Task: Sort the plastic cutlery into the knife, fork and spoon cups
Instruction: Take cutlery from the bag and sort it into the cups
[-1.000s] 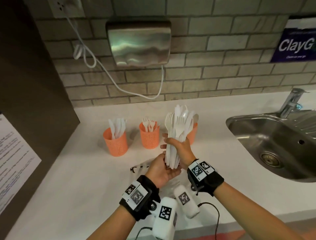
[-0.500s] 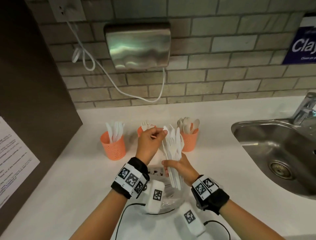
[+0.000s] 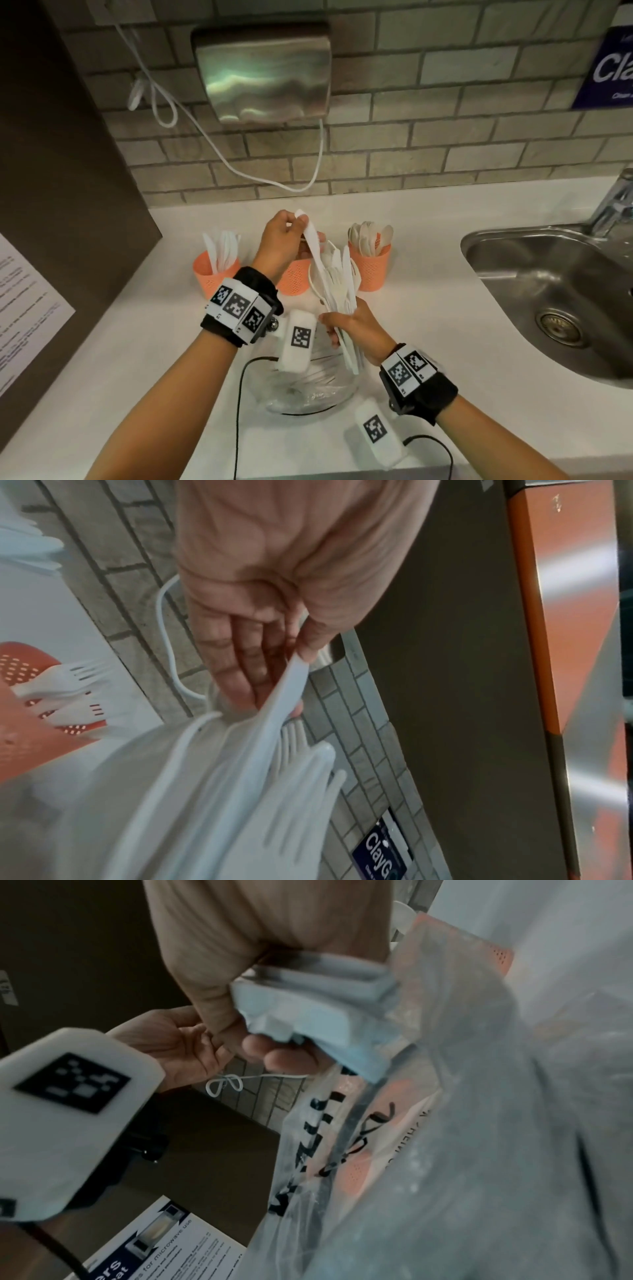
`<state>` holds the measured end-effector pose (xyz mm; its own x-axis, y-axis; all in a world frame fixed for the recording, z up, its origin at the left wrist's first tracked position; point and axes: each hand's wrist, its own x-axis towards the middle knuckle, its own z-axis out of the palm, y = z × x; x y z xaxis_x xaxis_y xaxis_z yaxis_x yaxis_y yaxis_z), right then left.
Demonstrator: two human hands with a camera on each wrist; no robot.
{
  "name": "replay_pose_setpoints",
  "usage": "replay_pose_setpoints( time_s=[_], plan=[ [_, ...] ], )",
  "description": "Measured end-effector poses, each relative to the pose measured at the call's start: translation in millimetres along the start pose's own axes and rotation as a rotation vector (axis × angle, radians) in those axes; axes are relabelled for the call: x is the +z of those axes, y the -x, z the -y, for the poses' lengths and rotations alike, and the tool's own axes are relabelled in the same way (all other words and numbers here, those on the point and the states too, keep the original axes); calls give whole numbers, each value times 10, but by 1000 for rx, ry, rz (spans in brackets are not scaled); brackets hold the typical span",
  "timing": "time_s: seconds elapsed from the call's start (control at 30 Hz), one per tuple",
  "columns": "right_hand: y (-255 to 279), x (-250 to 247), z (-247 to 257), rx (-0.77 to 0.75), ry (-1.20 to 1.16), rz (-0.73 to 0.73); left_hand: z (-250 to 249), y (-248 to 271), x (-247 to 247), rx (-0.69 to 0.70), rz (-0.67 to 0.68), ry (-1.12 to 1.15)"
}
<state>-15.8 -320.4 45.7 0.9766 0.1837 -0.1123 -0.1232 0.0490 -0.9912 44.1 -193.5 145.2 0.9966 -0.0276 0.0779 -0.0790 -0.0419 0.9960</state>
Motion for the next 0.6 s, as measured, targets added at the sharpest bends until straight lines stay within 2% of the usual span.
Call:
replay_pose_setpoints(
  time_s=[0.07, 0.17, 0.33, 0.4, 0.5, 0.6],
  plan=[
    [0, 21, 18, 13, -39, -2, 5, 22, 17, -4, 21, -65],
    [10, 69, 45, 20, -85, 12, 118, 41, 9, 182, -76, -265],
    [28, 121, 41, 36, -167, 68, 153, 69, -44, 315, -118, -431],
    [36, 134, 37, 45, -193, 91, 177, 72, -60, 349, -94, -429],
    [50, 169, 46, 73, -252, 146, 210, 107, -72, 321, -42, -326],
    [72, 198, 76, 126, -318, 193, 250, 152, -67, 344, -44, -365]
  ],
)
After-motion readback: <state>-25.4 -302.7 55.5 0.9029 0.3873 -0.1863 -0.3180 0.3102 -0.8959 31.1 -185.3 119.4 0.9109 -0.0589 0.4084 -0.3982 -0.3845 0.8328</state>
